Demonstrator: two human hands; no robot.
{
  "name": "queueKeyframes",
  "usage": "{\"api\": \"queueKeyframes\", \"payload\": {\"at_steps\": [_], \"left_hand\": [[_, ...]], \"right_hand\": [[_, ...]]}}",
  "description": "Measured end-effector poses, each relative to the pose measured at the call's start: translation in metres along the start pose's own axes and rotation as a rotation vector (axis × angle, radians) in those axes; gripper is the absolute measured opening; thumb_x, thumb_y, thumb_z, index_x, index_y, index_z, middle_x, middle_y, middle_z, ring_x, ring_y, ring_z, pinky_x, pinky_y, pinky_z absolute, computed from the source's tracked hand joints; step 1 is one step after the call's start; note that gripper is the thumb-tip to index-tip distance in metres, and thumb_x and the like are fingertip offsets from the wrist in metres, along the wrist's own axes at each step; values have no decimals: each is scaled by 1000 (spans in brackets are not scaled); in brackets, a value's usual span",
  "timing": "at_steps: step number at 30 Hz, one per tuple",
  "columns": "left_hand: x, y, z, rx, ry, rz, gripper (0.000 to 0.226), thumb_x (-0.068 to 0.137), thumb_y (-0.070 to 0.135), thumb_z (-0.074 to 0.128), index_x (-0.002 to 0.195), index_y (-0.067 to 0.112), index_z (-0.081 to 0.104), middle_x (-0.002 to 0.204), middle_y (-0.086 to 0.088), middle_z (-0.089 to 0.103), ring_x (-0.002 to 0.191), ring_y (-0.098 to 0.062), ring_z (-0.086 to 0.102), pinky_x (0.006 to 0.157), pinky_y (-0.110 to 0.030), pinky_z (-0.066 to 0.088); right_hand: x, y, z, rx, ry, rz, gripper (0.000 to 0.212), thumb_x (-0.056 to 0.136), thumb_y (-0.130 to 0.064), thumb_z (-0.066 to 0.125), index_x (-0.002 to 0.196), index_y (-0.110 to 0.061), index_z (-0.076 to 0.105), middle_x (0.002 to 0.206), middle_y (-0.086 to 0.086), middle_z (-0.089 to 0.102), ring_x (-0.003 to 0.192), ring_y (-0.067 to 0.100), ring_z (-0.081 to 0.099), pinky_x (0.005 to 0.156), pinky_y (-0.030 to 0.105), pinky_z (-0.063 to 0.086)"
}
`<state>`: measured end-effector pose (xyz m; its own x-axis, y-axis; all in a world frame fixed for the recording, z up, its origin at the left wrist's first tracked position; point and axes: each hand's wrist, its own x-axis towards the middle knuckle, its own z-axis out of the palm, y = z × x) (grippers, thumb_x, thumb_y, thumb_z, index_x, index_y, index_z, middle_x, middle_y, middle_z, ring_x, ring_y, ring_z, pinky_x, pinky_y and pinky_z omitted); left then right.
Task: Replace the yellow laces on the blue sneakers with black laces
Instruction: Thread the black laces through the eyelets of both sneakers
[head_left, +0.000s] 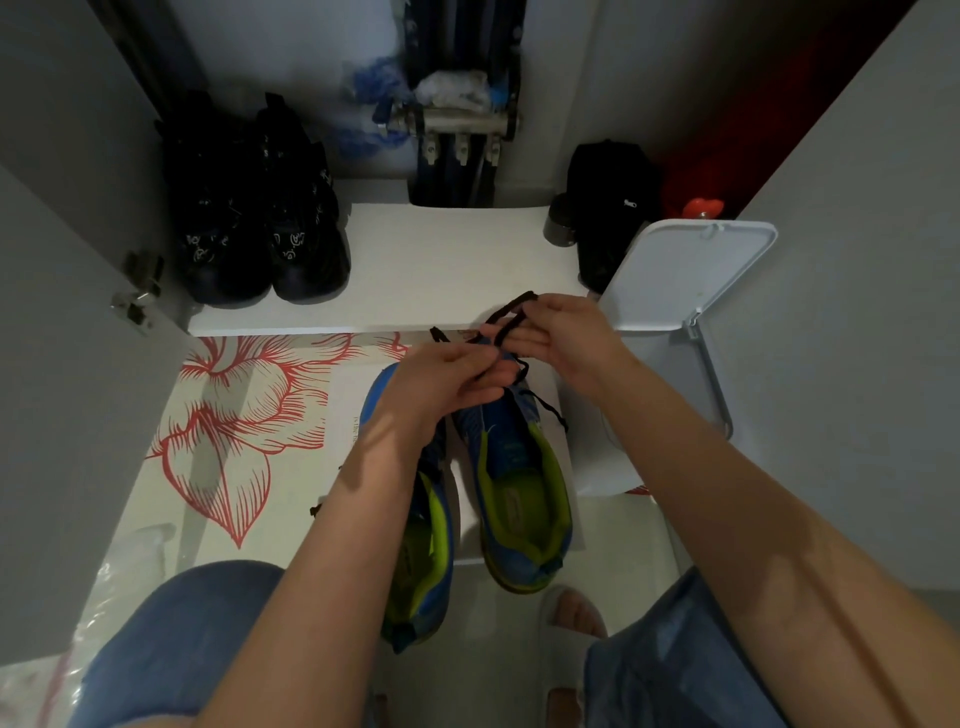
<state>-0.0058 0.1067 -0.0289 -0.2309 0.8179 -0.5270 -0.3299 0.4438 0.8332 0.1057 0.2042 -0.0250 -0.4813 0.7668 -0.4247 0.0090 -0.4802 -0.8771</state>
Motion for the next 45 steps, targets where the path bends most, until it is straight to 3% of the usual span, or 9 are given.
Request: {"api": "queueKeyframes", "payload": {"at_steps": [3, 5, 8, 15, 22, 25, 27, 31, 45], "left_hand": [[3, -3, -1, 68, 121, 51, 21, 91, 1, 57, 110, -7, 58, 77, -13, 66, 49, -4, 65, 53, -14, 54], [5, -5, -1, 127, 186, 88, 21, 87, -2, 61, 107, -3, 55, 72, -15, 65, 44, -7, 63, 48, -17, 54], [7, -7, 2, 188, 177, 141, 31, 84, -3, 65, 103, 5, 42, 67, -14, 63, 40, -8, 61, 43, -20, 52], [10, -8, 4, 286, 303, 222, 48, 79, 6, 74, 106, 11, 35, 58, -10, 60, 33, -5, 55, 39, -16, 48], [20, -13, 3, 158, 384, 117, 13, 97, 23, 52, 99, 14, 42, 73, -13, 63, 45, -15, 62, 42, -22, 53], [27, -28, -11, 701, 403, 14, 25, 92, 36, 55, 94, 11, 58, 90, -11, 66, 77, -25, 67, 70, -34, 58], [25, -37, -11, 881, 263, -57, 36, 83, 40, 67, 89, 5, 66, 78, -8, 65, 70, -19, 63, 64, -30, 52], [22, -44, -7, 886, 184, -70, 36, 81, 32, 69, 90, -3, 70, 69, -7, 60, 62, -15, 53, 50, -20, 37], [13, -51, -5, 748, 196, 62, 13, 87, 11, 58, 91, 9, 71, 84, -22, 67, 71, -24, 58, 70, -34, 50]], "right_hand": [[6, 3, -4, -331, 126, -22, 15, 93, -1, 49, 108, -1, 54, 116, 27, 59, 90, 27, 64, 73, 30, 57], [11, 5, -13, -908, 153, -268, 56, 83, 2, 55, 135, -13, 42, 139, 15, 43, 119, 25, 46, 96, 30, 42], [8, 7, -10, -1261, -213, -462, 68, 77, 7, 53, 137, -25, 45, 143, 0, 42, 134, 19, 28, 113, 32, 14], [0, 8, -9, -970, -429, -237, 31, 82, 3, 61, 111, -6, 66, 95, 12, 70, 87, 26, 67, 82, 33, 54], [12, 20, -16, -822, -239, -210, 3, 83, 0, 66, 85, -2, 67, 67, 9, 64, 45, 9, 56, 51, 20, 51], [18, 28, -24, -960, -83, -211, 4, 81, -7, 70, 85, -7, 71, 73, -1, 64, 58, -1, 56, 59, 15, 45], [18, 34, -25, -1167, -76, -251, 9, 79, -16, 73, 87, -13, 75, 83, -4, 68, 73, 0, 56, 68, 15, 43], [16, 51, -14, -1498, -9, -330, 13, 81, -30, 69, 92, -25, 76, 101, -5, 70, 110, 21, 45, 98, 30, 27], [14, 74, -2, -1426, 90, -270, 12, 85, -27, 64, 89, -26, 75, 100, -6, 70, 109, 18, 48, 91, 32, 19]]}}
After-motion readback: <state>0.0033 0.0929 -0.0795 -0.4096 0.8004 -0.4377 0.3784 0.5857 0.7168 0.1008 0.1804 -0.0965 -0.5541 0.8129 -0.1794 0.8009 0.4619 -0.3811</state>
